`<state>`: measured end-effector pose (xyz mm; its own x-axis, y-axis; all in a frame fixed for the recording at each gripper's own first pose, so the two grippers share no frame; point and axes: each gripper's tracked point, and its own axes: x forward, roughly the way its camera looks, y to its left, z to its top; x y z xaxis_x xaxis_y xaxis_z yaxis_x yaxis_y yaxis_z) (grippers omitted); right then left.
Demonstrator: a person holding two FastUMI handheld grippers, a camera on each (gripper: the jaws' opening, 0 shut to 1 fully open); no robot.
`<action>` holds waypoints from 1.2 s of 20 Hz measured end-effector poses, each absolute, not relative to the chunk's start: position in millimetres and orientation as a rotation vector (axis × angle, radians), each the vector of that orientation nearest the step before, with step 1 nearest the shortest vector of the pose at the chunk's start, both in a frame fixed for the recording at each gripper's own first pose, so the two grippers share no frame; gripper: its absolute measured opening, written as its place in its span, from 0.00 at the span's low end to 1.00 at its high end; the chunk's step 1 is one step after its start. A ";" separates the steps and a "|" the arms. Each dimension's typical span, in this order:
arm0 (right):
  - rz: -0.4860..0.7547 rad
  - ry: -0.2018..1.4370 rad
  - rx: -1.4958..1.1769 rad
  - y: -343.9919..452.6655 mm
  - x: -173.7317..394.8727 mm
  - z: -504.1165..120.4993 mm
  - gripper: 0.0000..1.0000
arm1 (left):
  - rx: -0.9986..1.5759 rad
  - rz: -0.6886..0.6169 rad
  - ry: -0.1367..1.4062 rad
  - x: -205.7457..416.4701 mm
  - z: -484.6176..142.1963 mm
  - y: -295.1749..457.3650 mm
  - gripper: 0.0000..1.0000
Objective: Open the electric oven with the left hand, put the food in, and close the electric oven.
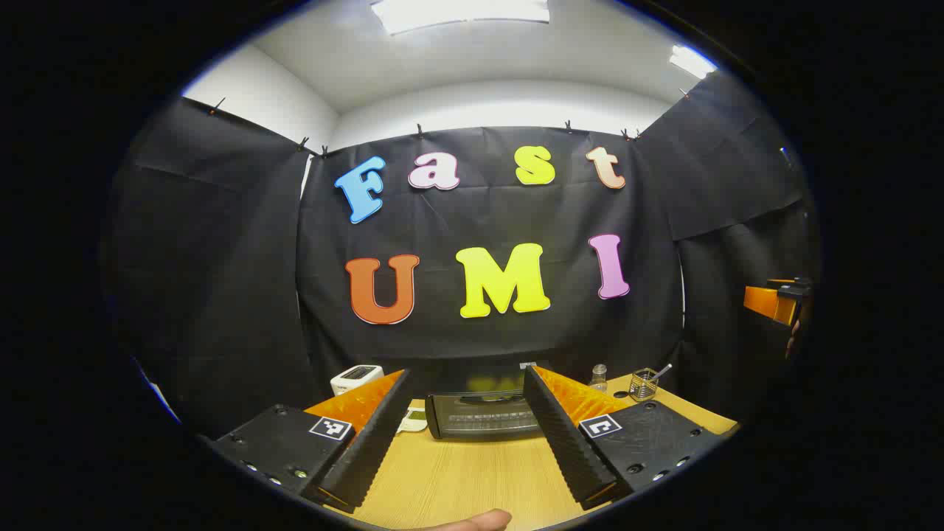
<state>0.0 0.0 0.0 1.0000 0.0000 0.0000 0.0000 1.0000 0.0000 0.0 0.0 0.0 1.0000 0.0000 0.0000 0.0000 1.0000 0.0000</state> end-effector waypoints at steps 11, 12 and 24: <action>0.026 -0.039 0.004 2.7 2.8 3.4 0.97 | -0.029 -0.016 -0.015 8.7 0.2 16.6 0.96; 0.023 -0.037 0.001 1.7 6.1 1.9 0.97 | -0.032 -0.017 -0.017 11.0 -0.6 16.8 0.96; 0.066 -0.002 0.044 8.0 48.2 -38.1 0.97 | -0.077 -0.118 -0.009 114.4 -40.7 -18.8 0.96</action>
